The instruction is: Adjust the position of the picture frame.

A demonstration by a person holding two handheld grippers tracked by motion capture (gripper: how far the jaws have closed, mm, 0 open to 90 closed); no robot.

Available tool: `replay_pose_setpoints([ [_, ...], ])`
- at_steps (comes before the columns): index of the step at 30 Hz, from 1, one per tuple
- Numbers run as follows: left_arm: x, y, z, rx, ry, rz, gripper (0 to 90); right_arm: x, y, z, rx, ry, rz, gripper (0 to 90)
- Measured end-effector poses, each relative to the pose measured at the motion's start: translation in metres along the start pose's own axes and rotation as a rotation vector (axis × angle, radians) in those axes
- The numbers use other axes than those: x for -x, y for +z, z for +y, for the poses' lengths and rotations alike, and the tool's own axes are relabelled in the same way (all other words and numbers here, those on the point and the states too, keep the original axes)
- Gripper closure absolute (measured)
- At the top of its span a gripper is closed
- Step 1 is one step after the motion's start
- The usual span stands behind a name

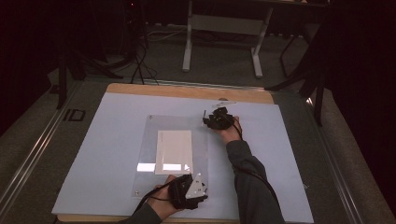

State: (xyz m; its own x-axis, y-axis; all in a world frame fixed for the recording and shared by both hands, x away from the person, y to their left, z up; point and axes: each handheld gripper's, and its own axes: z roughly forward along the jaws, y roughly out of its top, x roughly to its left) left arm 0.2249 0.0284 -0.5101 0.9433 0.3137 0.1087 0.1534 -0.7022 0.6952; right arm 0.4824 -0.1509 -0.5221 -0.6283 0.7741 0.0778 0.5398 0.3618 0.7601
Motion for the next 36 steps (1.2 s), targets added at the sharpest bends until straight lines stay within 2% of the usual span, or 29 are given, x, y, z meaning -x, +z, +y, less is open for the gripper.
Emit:
replay_pose_setpoints([
  [2,-0.004,-0.004,-0.005,0.021,-0.038,-0.019,59.2,0.001,-0.007,-0.007,0.004,-0.002,0.011,61.4],
  [3,-0.004,-0.004,-0.005,0.021,-0.038,-0.019,59.2,0.001,-0.012,-0.012,0.005,-0.01,0.014,61.5],
  [5,-0.011,-0.009,-0.01,0.042,-0.076,-0.014,59.2,0.002,-0.018,-0.017,-0.004,-0.027,0.015,61.6],
  [7,-0.011,-0.009,-0.01,0.042,-0.076,-0.014,59.2,0.002,-0.021,-0.019,-0.009,-0.038,0.018,61.6],
  [8,-0.024,-0.014,-0.012,0.065,-0.121,0.018,59.2,0.002,-0.029,-0.025,-0.012,-0.056,0.023,61.7],
  [11,-0.038,-0.017,-0.012,0.086,-0.156,0.041,59.2,-0.002,-0.04,-0.033,-0.018,-0.092,0.033,61.9],
  [12,-0.038,-0.017,-0.012,0.086,-0.156,0.041,59.2,-0.002,-0.04,-0.033,-0.018,-0.092,0.033,61.9],
  [14,-0.05,-0.018,-0.01,0.108,-0.185,0.064,59.2,-0.004,-0.048,-0.042,-0.011,-0.102,0.049,62.2],
  [17,-0.063,-0.018,-0.008,0.115,-0.203,0.083,59.2,-0.007,-0.057,-0.054,-0.001,-0.11,0.067,63.1],
  [18,-0.063,-0.018,-0.008,0.115,-0.203,0.083,59.2,-0.007,-0.057,-0.054,-0.001,-0.11,0.067,63.1],
  [19,-0.071,-0.017,-0.007,0.114,-0.216,0.094,59.2,-0.008,-0.058,-0.056,0.0,-0.112,0.071,63.2],
  [24,-0.093,-0.015,-0.003,0.107,-0.23,0.116,61.7,-0.019,-0.073,-0.073,-0.01,-0.156,0.099,63.8],
  [29,-0.116,-0.013,0.002,0.101,-0.266,0.122,61.4,-0.029,-0.087,-0.082,-0.011,-0.187,0.127,64.5],
  [31,-0.124,-0.009,0.003,0.084,-0.281,0.149,61.9,-0.032,-0.091,-0.086,-0.003,-0.195,0.137,64.7],
  [36,-0.143,-0.001,0.008,0.064,-0.281,0.176,61.5,-0.037,-0.1,-0.096,0.003,-0.191,0.161,65.4],
])
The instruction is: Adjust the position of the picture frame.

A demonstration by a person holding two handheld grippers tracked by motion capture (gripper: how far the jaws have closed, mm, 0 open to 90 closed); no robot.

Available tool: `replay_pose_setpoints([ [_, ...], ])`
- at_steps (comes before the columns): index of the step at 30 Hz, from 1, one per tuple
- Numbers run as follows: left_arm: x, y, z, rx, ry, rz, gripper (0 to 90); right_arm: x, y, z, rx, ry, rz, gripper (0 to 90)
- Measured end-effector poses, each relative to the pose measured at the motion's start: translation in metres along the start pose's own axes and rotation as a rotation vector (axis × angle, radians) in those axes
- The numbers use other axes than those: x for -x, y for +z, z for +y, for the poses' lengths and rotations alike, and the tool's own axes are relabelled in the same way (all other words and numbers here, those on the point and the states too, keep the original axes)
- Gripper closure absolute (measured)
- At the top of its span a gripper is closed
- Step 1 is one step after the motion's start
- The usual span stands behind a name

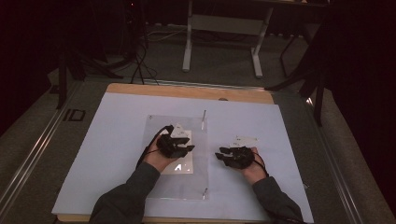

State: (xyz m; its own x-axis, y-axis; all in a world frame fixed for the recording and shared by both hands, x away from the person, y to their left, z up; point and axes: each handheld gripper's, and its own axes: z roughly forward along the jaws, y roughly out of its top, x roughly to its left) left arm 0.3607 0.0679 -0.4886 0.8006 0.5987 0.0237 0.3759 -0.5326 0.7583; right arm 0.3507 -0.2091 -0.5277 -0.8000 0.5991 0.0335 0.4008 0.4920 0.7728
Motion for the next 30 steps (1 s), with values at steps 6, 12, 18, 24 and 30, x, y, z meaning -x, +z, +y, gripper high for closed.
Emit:
replay_pose_setpoints([
  [6,-0.025,0.021,0.006,0.008,-0.03,0.023,63.7,-0.011,-0.006,-0.012,0.006,-0.004,0.019,66.7],
  [12,-0.042,0.041,0.015,0.026,-0.065,0.028,62.6,-0.027,-0.014,-0.015,0.01,-0.033,0.058,67.2],
  [18,-0.054,0.058,0.023,0.031,-0.101,0.02,64.2,-0.045,-0.028,-0.017,0.019,-0.054,0.087,67.3],
  [24,-0.061,0.077,0.032,0.007,-0.116,0.012,66.9,-0.057,-0.036,-0.021,0.03,-0.074,0.121,68.1],
  [30,-0.067,0.095,0.042,-0.002,-0.123,0.028,66.6,-0.07,-0.042,-0.025,0.032,-0.102,0.171,68.4],
])
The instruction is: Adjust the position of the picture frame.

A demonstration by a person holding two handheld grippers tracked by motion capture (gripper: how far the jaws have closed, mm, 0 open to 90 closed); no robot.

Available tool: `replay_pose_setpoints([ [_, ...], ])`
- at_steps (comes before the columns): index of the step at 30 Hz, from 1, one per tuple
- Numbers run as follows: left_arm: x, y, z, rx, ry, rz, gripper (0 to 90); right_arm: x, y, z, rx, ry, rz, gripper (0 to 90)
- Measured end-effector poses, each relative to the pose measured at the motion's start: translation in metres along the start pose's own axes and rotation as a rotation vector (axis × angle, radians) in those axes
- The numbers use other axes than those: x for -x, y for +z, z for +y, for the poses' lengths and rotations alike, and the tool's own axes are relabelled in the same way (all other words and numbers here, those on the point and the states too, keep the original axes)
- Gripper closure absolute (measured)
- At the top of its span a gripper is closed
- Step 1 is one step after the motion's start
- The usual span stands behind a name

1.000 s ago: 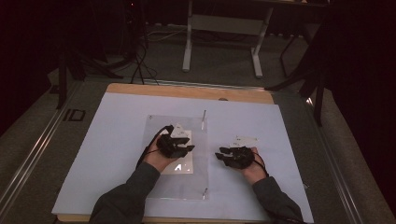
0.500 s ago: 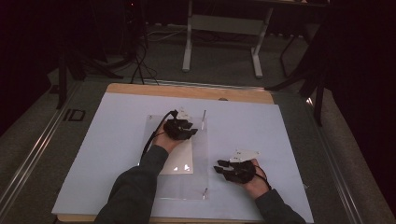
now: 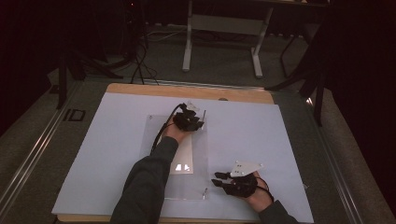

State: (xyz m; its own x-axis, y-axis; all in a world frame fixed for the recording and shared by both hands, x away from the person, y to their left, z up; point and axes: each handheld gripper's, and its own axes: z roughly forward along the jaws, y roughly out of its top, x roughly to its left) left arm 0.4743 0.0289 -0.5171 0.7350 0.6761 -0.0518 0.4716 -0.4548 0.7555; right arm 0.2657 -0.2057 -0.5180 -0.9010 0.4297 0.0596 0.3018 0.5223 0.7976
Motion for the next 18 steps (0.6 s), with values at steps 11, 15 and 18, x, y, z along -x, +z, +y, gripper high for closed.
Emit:
replay_pose_setpoints([
  [11,-0.006,0.017,0.021,-0.001,-0.016,0.037,82.3,-0.017,-0.002,0.001,0.016,-0.072,0.081,68.1],
  [15,-0.007,0.018,0.021,0.001,-0.007,0.027,84.4,-0.02,0.0,0.001,0.008,-0.086,0.099,68.1],
  [18,-0.008,0.02,0.02,0.022,-0.015,0.019,80.5,-0.02,0.0,0.001,0.004,-0.092,0.107,68.8],
])
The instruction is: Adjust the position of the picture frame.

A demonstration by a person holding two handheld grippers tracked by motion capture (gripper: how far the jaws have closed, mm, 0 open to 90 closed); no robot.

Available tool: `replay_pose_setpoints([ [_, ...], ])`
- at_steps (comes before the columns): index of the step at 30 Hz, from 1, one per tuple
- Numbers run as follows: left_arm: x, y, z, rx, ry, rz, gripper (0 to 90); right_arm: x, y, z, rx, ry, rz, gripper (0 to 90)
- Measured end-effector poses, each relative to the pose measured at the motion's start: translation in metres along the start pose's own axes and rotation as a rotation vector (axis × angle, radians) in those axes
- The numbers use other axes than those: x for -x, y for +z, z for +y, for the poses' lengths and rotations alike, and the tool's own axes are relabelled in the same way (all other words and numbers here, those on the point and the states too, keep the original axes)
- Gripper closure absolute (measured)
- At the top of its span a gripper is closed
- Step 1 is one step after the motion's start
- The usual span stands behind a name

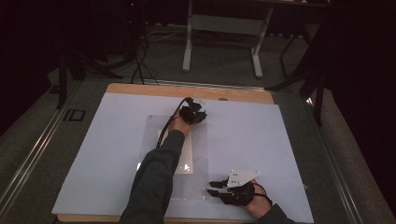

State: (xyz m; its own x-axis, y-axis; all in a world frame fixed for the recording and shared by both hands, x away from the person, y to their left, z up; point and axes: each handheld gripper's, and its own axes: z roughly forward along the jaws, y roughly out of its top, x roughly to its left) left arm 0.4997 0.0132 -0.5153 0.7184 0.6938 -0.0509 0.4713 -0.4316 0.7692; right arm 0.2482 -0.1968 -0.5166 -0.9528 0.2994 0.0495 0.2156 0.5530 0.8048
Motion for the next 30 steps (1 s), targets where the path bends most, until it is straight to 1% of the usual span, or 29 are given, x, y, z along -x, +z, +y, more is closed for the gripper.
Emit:
replay_pose_setpoints([
  [1,0.0,0.002,0.0,0.006,-0.011,-0.008,78.9,0.0,0.0,0.0,0.001,0.003,0.004,69.6],
  [2,0.001,0.003,0.0,0.004,-0.007,-0.004,78.9,0.0,0.0,0.0,-0.004,-0.001,0.008,69.6],
  [3,0.002,0.005,0.0,-0.001,-0.004,0.013,80.4,-0.001,0.0,0.0,-0.009,-0.009,0.008,70.4],
  [4,0.001,0.005,-0.001,0.001,-0.013,0.012,83.6,-0.001,0.0,0.0,-0.016,-0.018,0.012,70.7],
  [5,0.001,0.005,-0.001,0.002,-0.018,0.007,83.9,-0.002,0.001,-0.001,-0.02,-0.022,0.015,70.8],
  [7,0.001,0.005,-0.001,0.0,-0.009,0.014,84.4,-0.002,0.002,-0.002,-0.021,-0.021,0.035,71.0],
  [9,0.002,0.005,-0.001,-0.001,-0.007,0.015,84.5,-0.005,0.004,-0.002,-0.031,-0.033,0.05,72.4],
  [11,0.002,0.005,-0.001,0.003,-0.005,0.016,84.0,-0.008,0.008,0.0,-0.022,-0.038,0.053,75.0],
  [13,0.001,0.007,-0.001,0.005,-0.002,0.016,83.3,-0.011,0.012,0.003,-0.016,-0.048,0.045,77.0],
  [14,0.001,0.008,-0.001,0.008,-0.005,0.014,83.0,-0.013,0.014,0.004,-0.013,-0.055,0.03,78.4],
  [15,0.001,0.009,-0.001,0.005,0.002,0.015,82.6,-0.014,0.016,0.005,-0.008,-0.059,0.02,80.3],
  [17,0.001,0.012,-0.001,0.005,0.0,0.017,81.7,-0.014,0.02,0.006,0.011,-0.05,0.004,82.3],
  [19,0.001,0.015,-0.002,0.01,-0.008,0.017,81.0,-0.014,0.022,0.005,0.025,-0.052,-0.003,82.5],
  [22,0.001,0.021,-0.004,0.0,-0.015,0.023,81.0,-0.016,0.027,0.004,0.031,-0.05,-0.018,82.5],
  [23,0.001,0.023,-0.004,-0.014,-0.012,0.027,81.4,-0.016,0.028,0.004,0.029,-0.049,-0.021,83.0],
  [25,0.002,0.023,-0.003,-0.015,-0.006,0.028,82.5,-0.017,0.031,0.002,0.027,-0.046,-0.03,83.7],
  [27,0.003,0.023,-0.003,-0.019,0.015,0.041,83.7,-0.018,0.031,0.001,0.034,-0.043,-0.039,84.5],
  [28,0.004,0.023,-0.002,-0.023,0.016,0.045,84.0,-0.019,0.031,0.001,0.031,-0.039,-0.044,84.7],
  [30,0.005,0.023,-0.001,-0.03,0.027,0.055,84.5,-0.018,0.031,0.001,0.037,-0.012,-0.04,84.6],
])
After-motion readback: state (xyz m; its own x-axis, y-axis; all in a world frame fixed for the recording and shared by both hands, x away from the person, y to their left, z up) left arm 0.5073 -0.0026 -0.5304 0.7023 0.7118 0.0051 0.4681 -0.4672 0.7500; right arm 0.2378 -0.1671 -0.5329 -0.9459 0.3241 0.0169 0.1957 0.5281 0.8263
